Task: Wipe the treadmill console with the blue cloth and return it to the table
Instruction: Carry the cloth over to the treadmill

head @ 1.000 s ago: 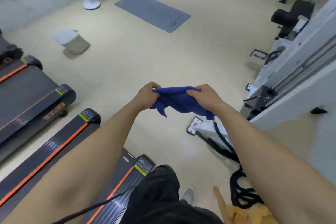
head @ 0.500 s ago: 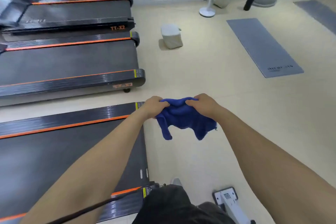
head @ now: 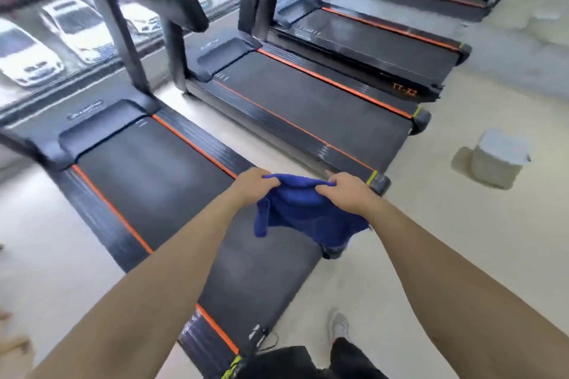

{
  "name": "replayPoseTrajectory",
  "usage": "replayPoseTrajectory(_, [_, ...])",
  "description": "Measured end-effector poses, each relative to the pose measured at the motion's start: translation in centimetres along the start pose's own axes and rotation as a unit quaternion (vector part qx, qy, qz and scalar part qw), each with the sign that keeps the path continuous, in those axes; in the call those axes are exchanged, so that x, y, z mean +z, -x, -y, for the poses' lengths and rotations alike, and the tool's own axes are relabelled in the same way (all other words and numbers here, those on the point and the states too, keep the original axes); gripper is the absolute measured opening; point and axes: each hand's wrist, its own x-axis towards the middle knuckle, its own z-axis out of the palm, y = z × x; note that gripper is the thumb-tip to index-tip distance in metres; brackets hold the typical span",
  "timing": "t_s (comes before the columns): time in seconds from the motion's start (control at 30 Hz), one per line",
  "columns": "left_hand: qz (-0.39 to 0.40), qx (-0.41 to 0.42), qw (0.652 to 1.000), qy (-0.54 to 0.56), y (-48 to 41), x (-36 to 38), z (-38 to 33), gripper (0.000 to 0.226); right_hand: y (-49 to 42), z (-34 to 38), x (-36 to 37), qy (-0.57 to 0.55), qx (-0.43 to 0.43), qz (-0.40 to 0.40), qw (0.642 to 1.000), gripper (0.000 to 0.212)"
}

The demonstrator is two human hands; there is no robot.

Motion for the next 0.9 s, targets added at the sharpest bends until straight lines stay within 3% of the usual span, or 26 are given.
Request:
replayPoseTrajectory(0.13, [-0.128, -0.078, 0.987, 0.049, -0.2, -5.3, 1.1, 0.031, -5.7, 5.6, -2.5, 0.095, -0.123, 0.131, 0.979, 0.041])
replayPoseTrajectory(0.23, [-0.161, -0.085, 0.982, 0.045, 1.1, -8.9, 1.1, 0.024, -8.9, 9.9, -3.0, 0.254, -0.203, 0.164, 0.931, 0.035])
replayPoseTrajectory(0.3, [-0.181, -0.095, 0.979, 0.015, 2.2, -11.1, 1.3, 0.027, -11.4, 13.1, -2.9, 0.290, -0.241, 0.166, 0.911, 0.026])
replayPoseTrajectory(0.37, [-0.218, -0.125, 0.967, -0.033, 2.6, -13.3, 2.1, 0.032, -13.8, 16.2, -2.8, 0.278, -0.266, 0.152, 0.910, 0.017])
replayPoseTrajectory(0.47, [-0.290, -0.176, 0.939, -0.057, 2.3, -16.1, 4.0, 0.013, -17.1, 20.8, -2.3, 0.240, -0.307, 0.127, 0.912, 0.013])
replayPoseTrajectory(0.67, [-0.382, -0.225, 0.896, 0.008, -1.0, -21.0, 8.5, 0.020, -24.2, 29.5, 0.8, 0.189, -0.358, 0.149, 0.902, 0.020])
replayPoseTrajectory(0.9, [-0.411, -0.228, 0.875, 0.120, -6.3, -33.6, 13.8, 0.017, -32.5, 44.8, 2.6, 0.199, -0.397, 0.194, 0.875, 0.021])
